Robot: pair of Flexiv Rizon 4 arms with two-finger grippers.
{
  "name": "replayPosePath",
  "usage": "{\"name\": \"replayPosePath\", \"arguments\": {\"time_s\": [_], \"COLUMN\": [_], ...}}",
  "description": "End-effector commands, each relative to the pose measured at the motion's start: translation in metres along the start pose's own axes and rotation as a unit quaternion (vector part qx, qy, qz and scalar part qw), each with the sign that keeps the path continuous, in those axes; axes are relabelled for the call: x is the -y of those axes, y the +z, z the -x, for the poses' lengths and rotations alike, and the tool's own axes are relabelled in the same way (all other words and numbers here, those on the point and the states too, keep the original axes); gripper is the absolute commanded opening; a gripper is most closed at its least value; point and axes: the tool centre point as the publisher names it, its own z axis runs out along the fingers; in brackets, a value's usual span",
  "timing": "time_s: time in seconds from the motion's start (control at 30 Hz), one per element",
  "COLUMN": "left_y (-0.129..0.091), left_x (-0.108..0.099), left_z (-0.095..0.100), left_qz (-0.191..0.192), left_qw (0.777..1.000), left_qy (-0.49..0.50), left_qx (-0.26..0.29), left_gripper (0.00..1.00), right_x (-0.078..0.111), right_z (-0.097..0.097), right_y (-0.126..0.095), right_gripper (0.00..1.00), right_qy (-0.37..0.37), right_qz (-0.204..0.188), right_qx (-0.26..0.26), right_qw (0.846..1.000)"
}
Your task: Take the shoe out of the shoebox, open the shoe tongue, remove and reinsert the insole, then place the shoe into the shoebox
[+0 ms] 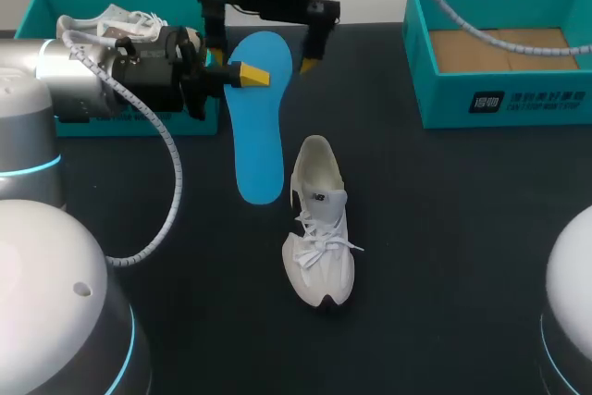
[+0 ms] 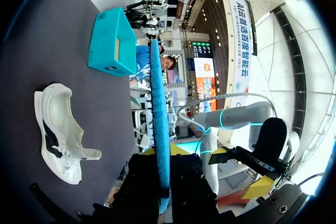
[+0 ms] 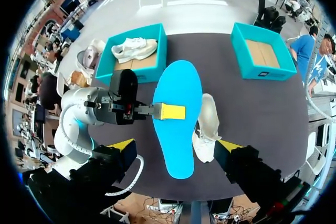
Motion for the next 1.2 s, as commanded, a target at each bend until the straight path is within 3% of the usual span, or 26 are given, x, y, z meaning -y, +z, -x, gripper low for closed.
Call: {"name": "replayPosePath", "arguments": {"time_s": [0.03, 0.43, 0.9, 1.2], "left_y": [0.000, 0.000, 0.000, 0.000], "left_x": [-0.001, -0.001, -0.001, -0.001], "left_z": [-0.001, -0.001, -0.001, -0.001], "left_qz": [0.000, 0.000, 0.000, 0.000], "left_qw": [1.000, 1.000, 1.000, 1.000], "left_qy": [0.000, 0.000, 0.000, 0.000], "left_qx": [0.002, 0.002, 0.002, 0.002], "left_gripper": [0.00, 0.00, 0.00, 0.00], "right_x": [0.000, -0.006, -0.003, -0.006], "right_z": [0.033, 0.061, 0.083, 0.084], "right_y": [0.006, 0.006, 0.026, 0.036], "right_gripper": [1.00, 1.00, 1.00, 1.00], "right_qy": [-0.002, -0.008, -0.008, -0.024], "right_qz": [-0.014, -0.004, 0.003, -0.014], "right_qx": [-0.150, -0.259, -0.403, -0.479], "right_qw": [0.989, 0.966, 0.915, 0.877]}}
